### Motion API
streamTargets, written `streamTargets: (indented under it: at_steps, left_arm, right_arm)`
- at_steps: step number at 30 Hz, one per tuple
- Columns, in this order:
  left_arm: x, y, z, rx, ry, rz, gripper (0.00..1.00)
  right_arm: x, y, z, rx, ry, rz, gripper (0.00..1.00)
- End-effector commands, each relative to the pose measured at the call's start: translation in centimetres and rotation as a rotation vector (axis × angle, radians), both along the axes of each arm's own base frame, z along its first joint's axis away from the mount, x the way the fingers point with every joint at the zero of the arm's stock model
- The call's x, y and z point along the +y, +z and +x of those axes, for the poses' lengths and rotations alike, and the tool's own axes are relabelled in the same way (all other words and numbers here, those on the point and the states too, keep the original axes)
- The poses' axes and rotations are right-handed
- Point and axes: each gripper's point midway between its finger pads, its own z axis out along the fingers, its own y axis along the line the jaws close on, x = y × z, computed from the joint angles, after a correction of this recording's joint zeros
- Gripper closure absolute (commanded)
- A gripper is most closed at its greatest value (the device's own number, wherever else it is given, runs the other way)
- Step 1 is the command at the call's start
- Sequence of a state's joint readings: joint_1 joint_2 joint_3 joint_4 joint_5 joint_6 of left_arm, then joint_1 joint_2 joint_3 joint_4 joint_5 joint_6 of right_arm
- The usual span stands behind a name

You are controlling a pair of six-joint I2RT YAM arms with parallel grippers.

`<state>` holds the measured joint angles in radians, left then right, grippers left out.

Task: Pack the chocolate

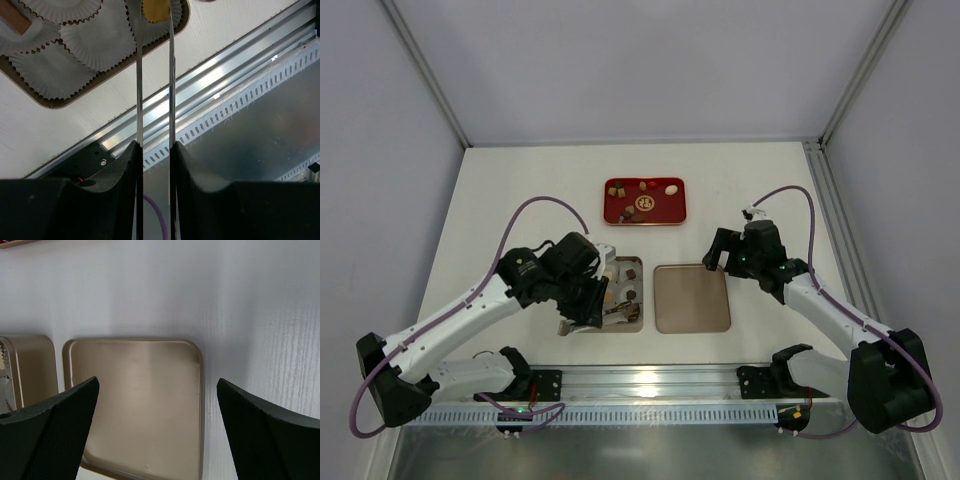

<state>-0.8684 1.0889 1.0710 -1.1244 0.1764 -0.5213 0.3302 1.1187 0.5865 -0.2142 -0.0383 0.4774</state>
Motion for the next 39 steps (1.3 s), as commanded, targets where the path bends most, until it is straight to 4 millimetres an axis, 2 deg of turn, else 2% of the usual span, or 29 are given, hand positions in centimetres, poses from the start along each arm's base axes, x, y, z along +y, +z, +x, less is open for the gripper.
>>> streamTargets:
  at_steps: [1, 39]
  left_arm:
    - [-0.98, 0.22, 0.46, -0.017, 0.003, -0.037, 0.69]
    - [-0.86, -0.43, 0.27, -0.004, 0.001, -0.017, 0.63]
  right_arm:
    - [-0.08, 0.73, 0.28, -0.036, -0.014, 0.005, 0.00]
    - [-0.09, 0.72, 0.42, -0.037, -0.016, 0.002, 0.00]
